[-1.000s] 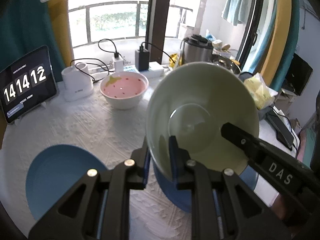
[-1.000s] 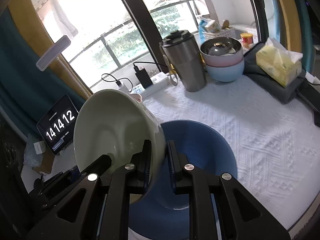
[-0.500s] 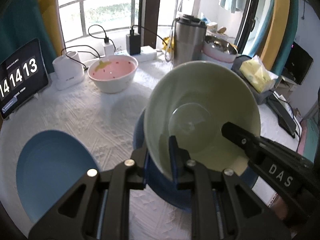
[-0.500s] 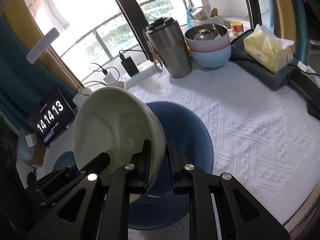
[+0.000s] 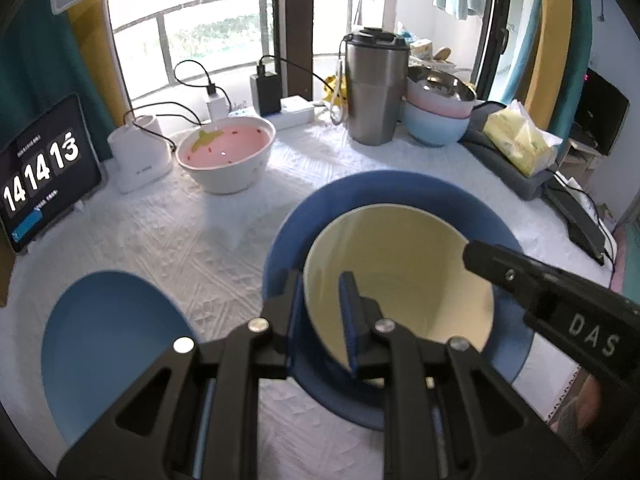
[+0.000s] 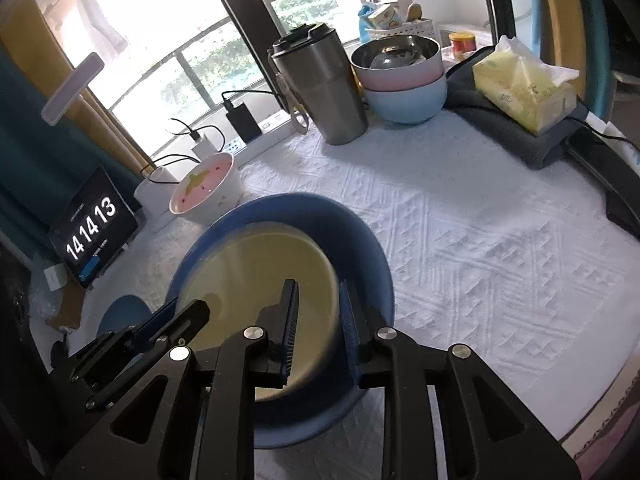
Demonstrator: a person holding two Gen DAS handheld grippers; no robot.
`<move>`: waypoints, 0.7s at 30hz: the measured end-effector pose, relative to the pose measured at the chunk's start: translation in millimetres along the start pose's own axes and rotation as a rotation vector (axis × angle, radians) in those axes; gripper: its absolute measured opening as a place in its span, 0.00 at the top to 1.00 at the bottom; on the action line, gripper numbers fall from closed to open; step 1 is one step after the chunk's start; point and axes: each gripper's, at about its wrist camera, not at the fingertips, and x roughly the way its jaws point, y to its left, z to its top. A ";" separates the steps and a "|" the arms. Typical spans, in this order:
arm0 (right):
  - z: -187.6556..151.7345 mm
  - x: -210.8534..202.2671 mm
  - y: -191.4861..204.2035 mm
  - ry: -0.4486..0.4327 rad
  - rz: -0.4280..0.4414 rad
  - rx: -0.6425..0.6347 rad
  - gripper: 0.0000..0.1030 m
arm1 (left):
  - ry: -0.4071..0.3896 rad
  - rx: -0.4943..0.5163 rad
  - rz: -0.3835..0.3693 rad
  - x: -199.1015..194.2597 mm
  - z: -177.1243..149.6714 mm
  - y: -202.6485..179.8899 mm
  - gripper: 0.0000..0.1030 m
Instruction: Organize plates and bowls
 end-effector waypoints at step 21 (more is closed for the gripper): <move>14.8 -5.6 5.2 -0.054 0.002 -0.042 0.76 | -0.027 -0.066 -0.031 -16.3 12.1 19.1 0.80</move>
